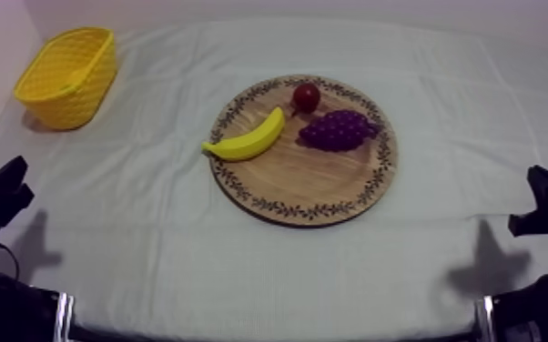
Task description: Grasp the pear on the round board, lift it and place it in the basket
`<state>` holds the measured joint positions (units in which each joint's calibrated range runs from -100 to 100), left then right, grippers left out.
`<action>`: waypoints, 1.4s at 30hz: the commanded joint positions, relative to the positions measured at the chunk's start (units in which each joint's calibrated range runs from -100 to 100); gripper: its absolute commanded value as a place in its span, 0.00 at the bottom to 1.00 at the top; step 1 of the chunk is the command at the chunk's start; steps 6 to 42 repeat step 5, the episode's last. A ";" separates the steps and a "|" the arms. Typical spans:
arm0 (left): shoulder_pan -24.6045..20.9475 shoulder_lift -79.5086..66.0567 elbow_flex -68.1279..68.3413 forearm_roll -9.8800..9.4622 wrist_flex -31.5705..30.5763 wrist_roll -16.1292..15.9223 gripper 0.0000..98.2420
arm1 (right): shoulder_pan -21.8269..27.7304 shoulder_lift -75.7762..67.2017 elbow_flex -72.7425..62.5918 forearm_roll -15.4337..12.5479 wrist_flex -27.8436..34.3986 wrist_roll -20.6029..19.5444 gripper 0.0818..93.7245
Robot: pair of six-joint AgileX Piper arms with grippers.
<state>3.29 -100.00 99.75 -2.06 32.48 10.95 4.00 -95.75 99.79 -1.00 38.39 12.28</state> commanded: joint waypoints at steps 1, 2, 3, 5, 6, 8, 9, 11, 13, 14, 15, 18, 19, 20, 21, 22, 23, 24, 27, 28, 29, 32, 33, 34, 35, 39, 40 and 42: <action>0.00 0.00 0.03 -0.02 0.02 0.01 0.00 | -0.01 -0.01 -0.01 0.00 0.00 0.00 0.00; 0.00 0.00 0.03 -0.02 0.02 0.01 0.00 | -0.01 -0.01 -0.01 0.00 0.00 0.00 0.00; 0.00 0.00 0.03 -0.02 0.02 0.01 0.00 | -0.01 -0.01 -0.01 0.00 0.00 0.00 0.00; 0.00 0.00 0.03 -0.02 0.02 0.01 0.00 | -0.01 -0.01 -0.01 0.00 0.00 0.00 0.00; 0.00 0.00 0.03 -0.02 0.02 0.01 0.00 | -0.01 -0.01 -0.01 0.00 0.00 0.00 0.00; 0.00 0.00 0.03 -0.02 0.02 0.01 0.00 | -0.01 -0.01 -0.01 0.00 0.00 0.00 0.00; 0.00 0.00 0.03 -0.02 0.02 0.01 0.00 | -0.01 -0.01 -0.01 0.00 0.00 0.00 0.00; 0.00 0.00 0.03 -0.02 0.02 0.01 0.00 | -0.01 -0.01 -0.01 0.00 0.00 0.00 0.00; 0.00 0.00 0.03 -0.02 0.02 0.01 0.00 | -0.01 -0.01 -0.01 0.00 0.00 0.00 0.00; 0.00 0.00 0.03 -0.02 0.02 0.01 0.00 | -0.01 -0.01 -0.01 0.00 0.00 0.00 0.00; 0.00 0.00 0.03 -0.02 0.02 0.01 0.00 | -0.01 -0.01 -0.01 0.00 0.00 0.00 0.00; 0.00 0.00 0.03 -0.02 0.02 0.01 0.00 | -0.01 -0.01 -0.01 0.00 0.00 0.00 0.00; 0.00 0.00 0.03 -0.02 0.02 0.01 0.00 | -0.01 -0.01 -0.01 0.00 0.00 0.00 0.00; 0.00 0.00 0.03 -0.02 0.02 0.01 0.00 | -0.01 -0.01 -0.01 0.00 0.00 0.00 0.00; 0.00 0.00 0.03 -0.02 0.02 0.01 0.00 | -0.01 -0.01 -0.01 0.00 0.00 0.00 0.00; 0.00 0.00 0.03 -0.02 0.02 0.01 0.00 | -0.01 -0.01 -0.01 0.00 0.00 0.00 0.00; 0.00 0.00 0.03 -0.02 0.02 0.01 0.00 | -0.01 -0.01 -0.01 0.00 0.00 0.00 0.00; 0.00 0.00 0.03 -0.02 0.02 0.01 0.00 | -0.01 -0.01 -0.01 0.00 0.00 0.00 0.00; 0.00 0.00 0.03 -0.02 0.02 0.01 0.00 | -0.01 -0.01 -0.01 0.00 0.00 0.00 0.00; 0.00 0.00 0.03 -0.02 0.02 0.01 0.00 | -0.01 -0.01 -0.01 0.00 0.00 0.00 0.00; 0.00 0.00 0.03 -0.02 0.02 0.01 0.00 | -0.01 -0.01 -0.01 0.00 0.00 0.00 0.00; 0.00 0.00 0.03 -0.02 0.02 0.01 0.00 | -0.01 -0.01 -0.01 0.00 0.00 0.00 0.00; 0.00 0.00 0.03 -0.02 0.02 0.01 0.00 | -0.01 -0.01 -0.01 0.00 0.00 0.00 0.00; 0.00 0.00 0.03 -0.02 0.02 0.01 0.00 | -0.01 -0.01 -0.01 0.00 0.00 0.00 0.00; 0.00 0.00 0.03 -0.02 0.02 0.01 0.00 | -0.01 -0.01 -0.01 0.00 0.00 0.00 0.00; 0.00 0.00 0.03 -0.02 0.02 0.01 0.00 | -0.01 -0.01 -0.01 0.00 0.00 0.00 0.00; 0.00 0.00 0.03 -0.02 0.02 0.01 0.00 | -0.01 -0.01 -0.01 0.00 0.00 0.00 0.00; 0.00 0.00 0.03 -0.02 0.02 0.01 0.00 | -0.01 -0.01 -0.01 0.00 0.00 0.00 0.00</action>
